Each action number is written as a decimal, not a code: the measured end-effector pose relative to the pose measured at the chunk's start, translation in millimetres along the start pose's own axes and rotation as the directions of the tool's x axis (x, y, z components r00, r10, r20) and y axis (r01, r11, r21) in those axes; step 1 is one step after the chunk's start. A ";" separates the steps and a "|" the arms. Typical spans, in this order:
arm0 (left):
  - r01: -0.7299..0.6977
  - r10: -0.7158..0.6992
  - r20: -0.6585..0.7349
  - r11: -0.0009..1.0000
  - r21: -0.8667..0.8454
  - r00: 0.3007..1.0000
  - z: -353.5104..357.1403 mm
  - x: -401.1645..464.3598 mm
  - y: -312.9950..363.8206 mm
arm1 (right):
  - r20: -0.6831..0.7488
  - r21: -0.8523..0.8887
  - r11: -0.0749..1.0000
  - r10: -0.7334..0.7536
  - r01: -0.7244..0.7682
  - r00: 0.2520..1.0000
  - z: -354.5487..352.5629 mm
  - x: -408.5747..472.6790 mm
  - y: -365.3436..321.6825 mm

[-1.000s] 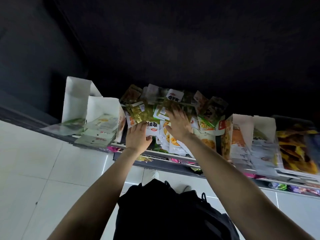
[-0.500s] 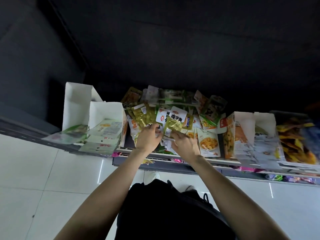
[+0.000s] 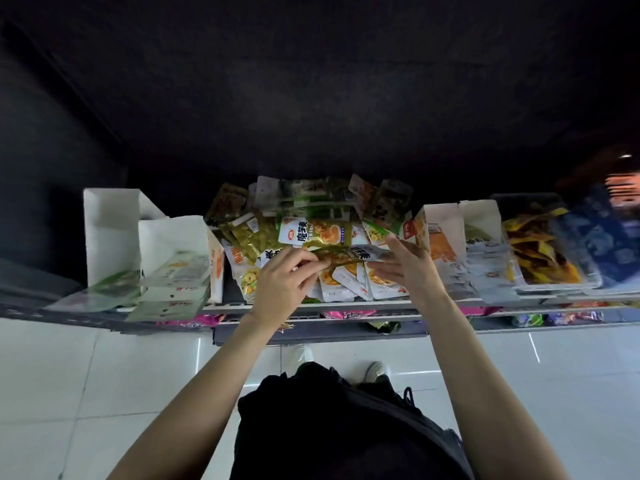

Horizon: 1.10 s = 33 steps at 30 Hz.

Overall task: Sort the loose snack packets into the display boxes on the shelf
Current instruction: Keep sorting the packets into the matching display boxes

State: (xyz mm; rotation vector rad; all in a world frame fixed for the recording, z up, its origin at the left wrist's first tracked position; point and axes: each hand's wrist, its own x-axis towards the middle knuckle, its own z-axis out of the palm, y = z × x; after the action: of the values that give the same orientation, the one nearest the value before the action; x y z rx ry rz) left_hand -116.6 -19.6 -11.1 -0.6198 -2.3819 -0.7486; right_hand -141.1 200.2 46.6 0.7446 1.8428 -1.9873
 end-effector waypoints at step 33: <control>0.660 -0.561 0.485 0.750 -0.046 0.671 184.0 96.5 136.6 | 0.401 -0.908 -0.218 -0.697 0.357 0.595 -200.1 62.4 -27.8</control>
State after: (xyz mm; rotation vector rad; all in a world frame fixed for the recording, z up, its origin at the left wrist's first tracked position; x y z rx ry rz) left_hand -178.0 220.9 -26.8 -0.0158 -3.0089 -1.2889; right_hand -177.0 407.8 27.8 -0.4584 3.3359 -0.1439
